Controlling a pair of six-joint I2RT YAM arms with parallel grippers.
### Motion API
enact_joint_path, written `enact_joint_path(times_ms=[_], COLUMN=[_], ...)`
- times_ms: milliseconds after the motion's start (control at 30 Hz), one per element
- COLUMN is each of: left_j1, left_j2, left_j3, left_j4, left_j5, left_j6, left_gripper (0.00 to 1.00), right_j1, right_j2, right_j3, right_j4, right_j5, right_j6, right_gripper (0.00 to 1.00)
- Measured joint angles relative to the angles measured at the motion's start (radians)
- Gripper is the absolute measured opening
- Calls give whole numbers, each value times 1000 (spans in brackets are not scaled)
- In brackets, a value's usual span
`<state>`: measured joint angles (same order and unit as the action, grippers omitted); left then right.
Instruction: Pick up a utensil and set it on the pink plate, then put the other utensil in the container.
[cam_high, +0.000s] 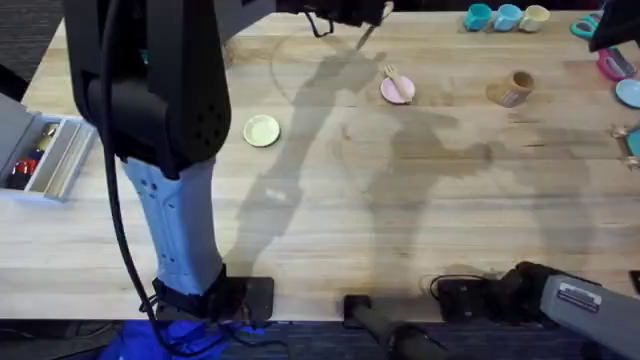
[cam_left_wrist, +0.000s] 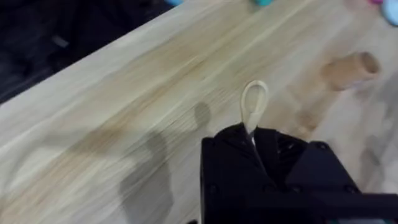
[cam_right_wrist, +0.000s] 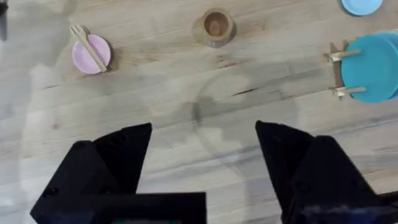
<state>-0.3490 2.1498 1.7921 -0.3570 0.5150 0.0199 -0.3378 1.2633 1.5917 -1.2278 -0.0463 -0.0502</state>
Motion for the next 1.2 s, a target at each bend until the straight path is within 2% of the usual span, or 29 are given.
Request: enact_joint_path(times_ms=[233, 467, 667, 833, 933, 1100, 1200], left_j1=[-37, -104, -153, -184, -198, -218, -232], left_j2=[0, 0, 0, 4, 24, 103, 149], left_j3=[0, 1, 0, 1, 1, 3, 3], left_j4=[125, 241, 354, 478, 612, 922, 1044], left_j5=[174, 310, 355, 366, 384, 409, 413], left_j6=[13, 117, 154, 158, 118, -49, -135], left_gripper=[41, 42, 42, 42, 42, 42, 42], right_j1=[0, 0, 0, 0, 0, 0, 0], right_j2=[0, 0, 0, 0, 0, 0, 0], right_j3=[0, 0, 0, 0, 0, 0, 0], right_j4=[1, 1, 1, 1, 1, 12, 17], right_j5=[0, 0, 0, 0, 0, 0, 0], right_j6=[0, -11, -16, -18, -18, -18, -19], right_gripper=[998, 998, 997, 997, 997, 997, 997])
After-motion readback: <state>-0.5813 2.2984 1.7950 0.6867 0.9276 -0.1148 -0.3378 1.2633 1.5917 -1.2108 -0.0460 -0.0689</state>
